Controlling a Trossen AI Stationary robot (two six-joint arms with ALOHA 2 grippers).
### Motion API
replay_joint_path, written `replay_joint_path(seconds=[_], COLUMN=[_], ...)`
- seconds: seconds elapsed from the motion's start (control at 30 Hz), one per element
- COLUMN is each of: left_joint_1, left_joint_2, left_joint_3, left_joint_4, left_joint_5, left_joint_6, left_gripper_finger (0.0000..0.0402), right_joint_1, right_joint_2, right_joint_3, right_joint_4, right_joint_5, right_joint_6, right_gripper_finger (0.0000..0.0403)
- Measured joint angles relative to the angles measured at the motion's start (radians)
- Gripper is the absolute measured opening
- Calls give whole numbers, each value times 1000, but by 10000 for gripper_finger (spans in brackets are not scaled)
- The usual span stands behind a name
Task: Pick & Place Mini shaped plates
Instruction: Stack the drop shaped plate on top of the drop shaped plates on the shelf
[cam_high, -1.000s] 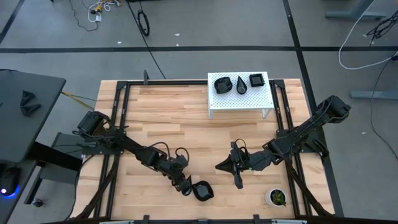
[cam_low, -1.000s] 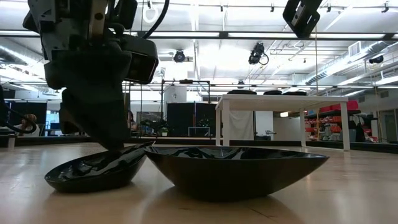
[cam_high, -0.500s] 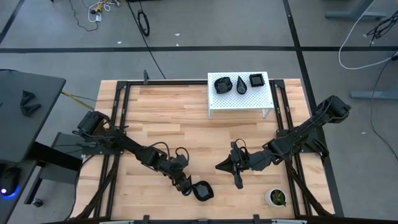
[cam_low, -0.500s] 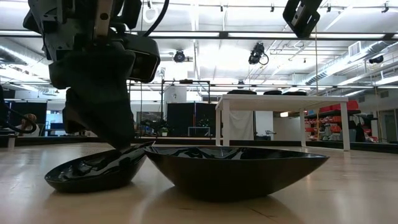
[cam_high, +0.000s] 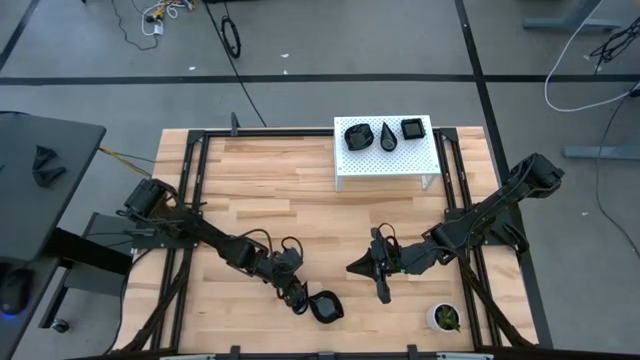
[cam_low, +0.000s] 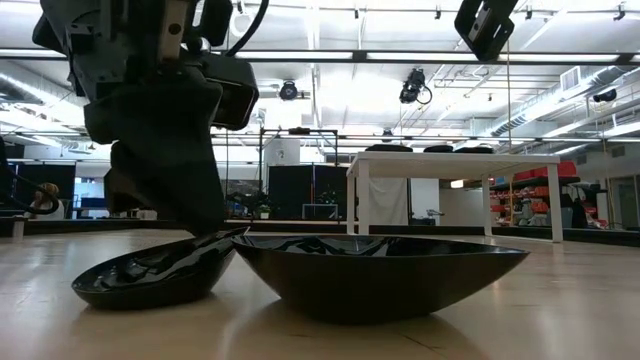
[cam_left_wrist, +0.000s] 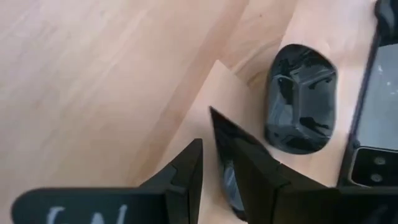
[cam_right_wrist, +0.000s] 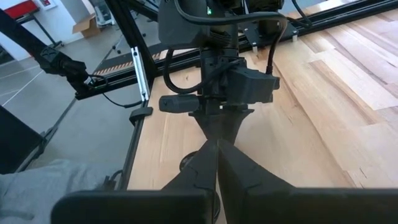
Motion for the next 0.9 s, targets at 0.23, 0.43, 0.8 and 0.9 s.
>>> replay_joint_path(seconds=[0.23,0.43,0.8,0.9], left_joint_1=[-11,-11,-2,20], left_joint_2=[26,57,52,21], left_joint_3=[0,0,0,0], left_joint_4=[33,47,54,40], left_joint_5=[16,23,28,22], left_joint_6=[-7,-4,51,87], left_gripper_finger=[92,90,12,7], right_joint_1=[0,0,0,0], right_joint_2=[0,0,0,1], right_joint_3=[0,0,0,0], right_joint_4=[-1,-1,-1,-1], right_joint_5=[0,0,0,0], right_joint_6=[0,4,3,-21], right_gripper_finger=[18,18,18,18])
